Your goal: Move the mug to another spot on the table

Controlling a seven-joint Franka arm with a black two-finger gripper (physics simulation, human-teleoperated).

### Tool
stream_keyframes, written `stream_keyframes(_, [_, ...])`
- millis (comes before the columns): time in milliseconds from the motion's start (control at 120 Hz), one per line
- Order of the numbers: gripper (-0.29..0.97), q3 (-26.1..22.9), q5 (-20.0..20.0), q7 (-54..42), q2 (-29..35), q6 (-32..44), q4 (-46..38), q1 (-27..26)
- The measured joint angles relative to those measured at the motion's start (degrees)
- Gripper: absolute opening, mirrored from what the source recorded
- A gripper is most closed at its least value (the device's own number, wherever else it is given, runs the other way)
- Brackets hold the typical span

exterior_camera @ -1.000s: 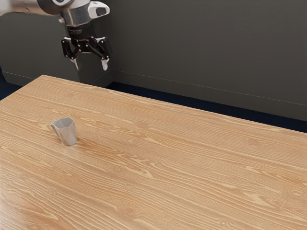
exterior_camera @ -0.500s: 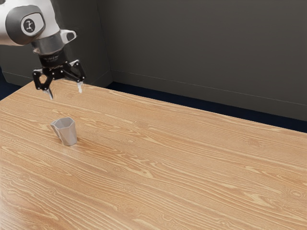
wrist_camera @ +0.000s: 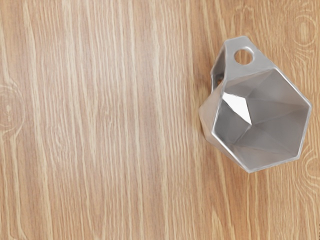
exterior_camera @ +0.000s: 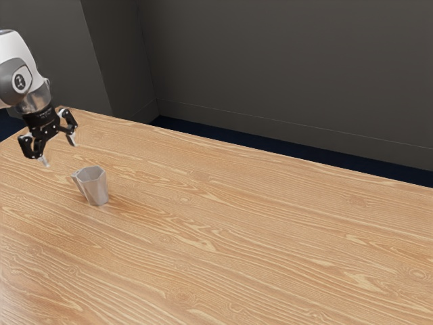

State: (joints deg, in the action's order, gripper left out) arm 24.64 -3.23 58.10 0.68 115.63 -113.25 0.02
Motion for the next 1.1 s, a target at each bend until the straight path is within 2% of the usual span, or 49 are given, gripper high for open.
stream_keyframes(133, [0.68, 2.6, -1.4, 3.0, -4.6, 2.1, 1.8, 1.5])
stream_keyframes(300, [0.68, 3.8, -4.1, 5.4, -10.5, 3.2, 4.9, -0.6])
stream_keyframes(517, [0.68, 5.9, -8.2, 6.6, -17.9, 2.7, 10.6, 0.7])
stream_keyframes(892, [0.68, 5.9, -14.7, 2.6, -23.4, 1.9, 13.4, 3.7])
stream_keyframes(1100, [0.68, 5.6, -17.2, 0.1, -28.5, 0.5, 19.6, 5.6])
